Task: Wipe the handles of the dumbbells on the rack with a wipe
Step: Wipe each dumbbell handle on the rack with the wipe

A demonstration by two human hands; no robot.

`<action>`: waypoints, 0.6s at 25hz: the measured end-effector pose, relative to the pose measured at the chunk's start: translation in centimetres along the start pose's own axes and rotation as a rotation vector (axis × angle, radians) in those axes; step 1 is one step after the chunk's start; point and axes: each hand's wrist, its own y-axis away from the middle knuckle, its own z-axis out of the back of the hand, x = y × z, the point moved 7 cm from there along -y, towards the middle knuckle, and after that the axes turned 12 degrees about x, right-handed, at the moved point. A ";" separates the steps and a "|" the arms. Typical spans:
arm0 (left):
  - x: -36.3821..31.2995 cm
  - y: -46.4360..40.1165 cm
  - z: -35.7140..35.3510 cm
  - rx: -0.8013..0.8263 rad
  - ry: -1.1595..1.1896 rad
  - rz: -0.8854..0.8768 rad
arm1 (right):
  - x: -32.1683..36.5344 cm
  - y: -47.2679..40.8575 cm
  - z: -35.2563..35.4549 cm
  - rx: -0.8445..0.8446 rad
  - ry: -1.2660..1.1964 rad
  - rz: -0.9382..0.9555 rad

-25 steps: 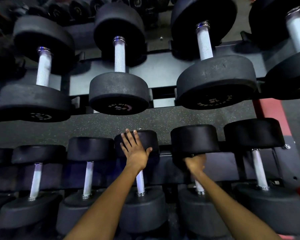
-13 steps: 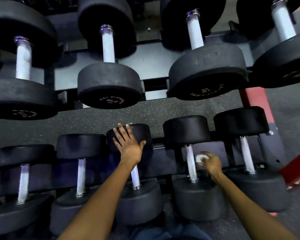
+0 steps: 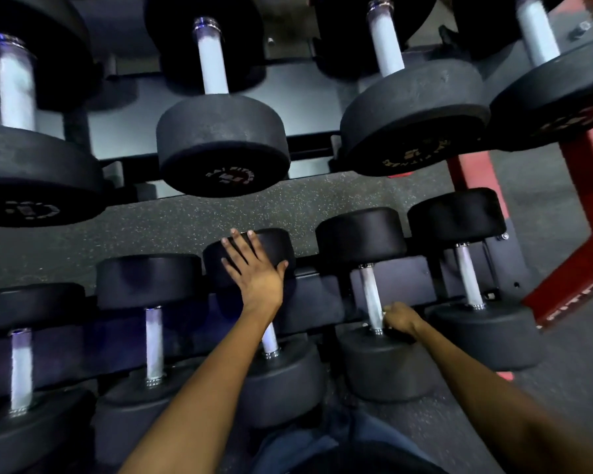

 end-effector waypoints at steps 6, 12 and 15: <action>-2.5 1.9 -0.8 -0.002 -0.104 -0.124 | -1.7 3.9 2.3 -0.366 -0.364 -0.089; -11.8 5.1 -3.3 0.170 -0.045 -0.431 | -2.3 5.9 4.0 -0.483 -0.739 0.067; -15.8 5.2 -3.9 0.102 -0.039 -0.440 | -3.8 6.3 6.1 -0.497 -0.782 0.132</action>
